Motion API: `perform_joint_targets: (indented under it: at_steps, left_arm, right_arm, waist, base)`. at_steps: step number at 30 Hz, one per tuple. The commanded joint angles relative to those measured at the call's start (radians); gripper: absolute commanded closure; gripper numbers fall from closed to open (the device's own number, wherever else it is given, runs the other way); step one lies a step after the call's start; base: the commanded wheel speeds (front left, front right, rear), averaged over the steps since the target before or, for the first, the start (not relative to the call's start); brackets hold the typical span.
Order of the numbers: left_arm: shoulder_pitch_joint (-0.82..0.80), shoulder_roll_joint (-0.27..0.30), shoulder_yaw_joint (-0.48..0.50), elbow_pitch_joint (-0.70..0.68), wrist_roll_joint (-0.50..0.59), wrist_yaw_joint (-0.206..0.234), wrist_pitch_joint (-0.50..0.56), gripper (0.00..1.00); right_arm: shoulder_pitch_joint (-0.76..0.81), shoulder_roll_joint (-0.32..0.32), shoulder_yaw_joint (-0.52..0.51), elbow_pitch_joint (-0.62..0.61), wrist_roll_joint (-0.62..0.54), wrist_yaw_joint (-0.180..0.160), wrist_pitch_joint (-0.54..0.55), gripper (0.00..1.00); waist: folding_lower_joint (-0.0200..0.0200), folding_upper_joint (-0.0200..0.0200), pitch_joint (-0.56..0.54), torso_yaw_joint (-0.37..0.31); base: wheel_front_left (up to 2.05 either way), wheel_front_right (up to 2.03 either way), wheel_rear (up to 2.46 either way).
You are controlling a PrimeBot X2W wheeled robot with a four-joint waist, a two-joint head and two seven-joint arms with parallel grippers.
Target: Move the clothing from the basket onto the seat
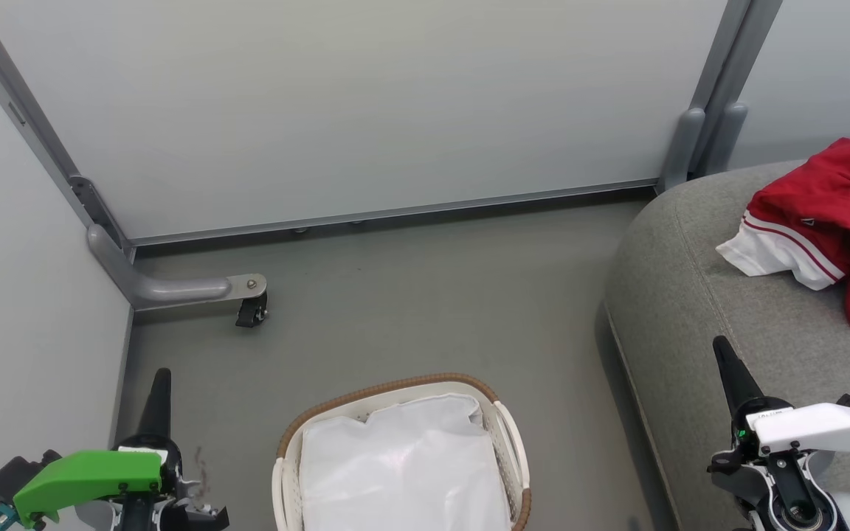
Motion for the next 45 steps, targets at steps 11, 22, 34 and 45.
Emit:
perform_joint_targets:
  at_steps: [11, 22, 34, 45]
  left_arm:
    - [-0.033, 0.005, 0.018, -0.018, -0.096, -0.011, 0.029, 1.00]
    - [-0.038, 0.006, 0.030, -0.027, -0.167, -0.017, 0.052, 1.00]
    - [-0.041, 0.006, 0.036, -0.030, -0.212, -0.018, 0.064, 1.00]
    - [-0.041, 0.006, 0.036, -0.030, -0.212, -0.018, 0.064, 1.00]
  right_arm:
    - [0.006, -0.007, -0.014, -0.022, 0.104, 0.000, 0.029, 1.00]
    - [0.009, -0.008, -0.022, -0.031, 0.182, 0.000, 0.051, 1.00]
    - [0.011, -0.008, -0.027, -0.038, 0.232, -0.001, 0.063, 1.00]
    - [0.011, -0.008, -0.027, -0.038, 0.232, -0.001, 0.063, 1.00]
  waist:
    - [0.0000, 0.0000, 0.000, -0.002]
    - [0.0000, 0.0000, 0.001, -0.004]
    - [0.0000, 0.0000, 0.001, -0.005]
    - [0.0000, 0.0000, 0.001, -0.005]
  base:
    - [0.00, 0.00, 0.00]
    - [0.00, 0.00, 0.00]
    - [0.00, 0.00, 0.00]
    - [0.00, 0.00, 0.00]
